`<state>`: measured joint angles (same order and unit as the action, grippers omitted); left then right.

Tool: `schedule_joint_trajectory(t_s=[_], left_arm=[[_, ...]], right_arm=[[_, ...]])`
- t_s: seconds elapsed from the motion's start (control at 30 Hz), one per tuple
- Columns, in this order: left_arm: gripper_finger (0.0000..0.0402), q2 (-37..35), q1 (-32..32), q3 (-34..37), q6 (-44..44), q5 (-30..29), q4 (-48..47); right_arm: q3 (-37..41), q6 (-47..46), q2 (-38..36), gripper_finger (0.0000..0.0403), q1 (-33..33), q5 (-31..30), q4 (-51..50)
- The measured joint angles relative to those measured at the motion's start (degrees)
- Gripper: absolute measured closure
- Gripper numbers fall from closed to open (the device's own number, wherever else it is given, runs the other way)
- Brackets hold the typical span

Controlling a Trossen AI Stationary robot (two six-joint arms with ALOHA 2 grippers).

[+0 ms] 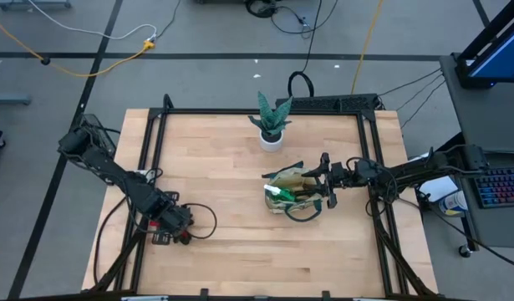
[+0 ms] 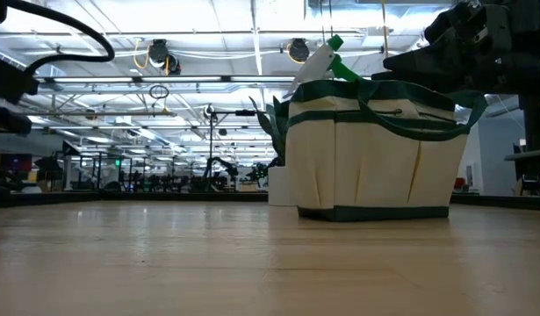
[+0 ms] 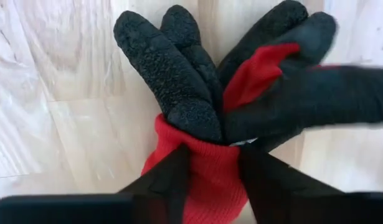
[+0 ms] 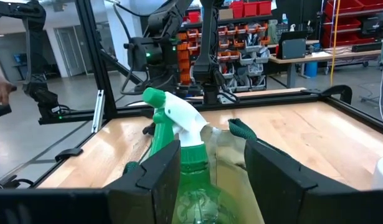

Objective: Pick & Place Garden tools in Gardening bag
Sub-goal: Put the red gloves into the gardening bag

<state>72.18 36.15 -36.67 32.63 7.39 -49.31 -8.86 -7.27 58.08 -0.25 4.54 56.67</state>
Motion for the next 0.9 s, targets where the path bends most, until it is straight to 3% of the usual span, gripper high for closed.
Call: schedule_joint_trajectory(t_s=[0.23, 0.5, 0.77, 0.9], left_arm=[[0.0384, 0.00, -0.16, 0.51, 0.77, -2.26, 0.19], [0.0385, 0.17, -0.14, -0.19, 4.05, -5.15, 3.51], [0.0383, 0.20, -0.21, -5.99, 3.49, -14.45, 5.53], [0.0380, 0.20, -0.19, -9.30, 0.67, -22.07, 7.87]], right_arm=[[0.00, 0.02, 0.00, 0.0234, 0.00, 0.01, 0.01], [0.00, 0.02, 0.00, 0.0234, 0.00, -0.01, 0.01], [0.00, 0.04, 0.00, 0.0234, 0.00, 0.00, 0.01], [0.00, 0.04, 0.00, 0.0234, 0.00, 0.00, 0.01]])
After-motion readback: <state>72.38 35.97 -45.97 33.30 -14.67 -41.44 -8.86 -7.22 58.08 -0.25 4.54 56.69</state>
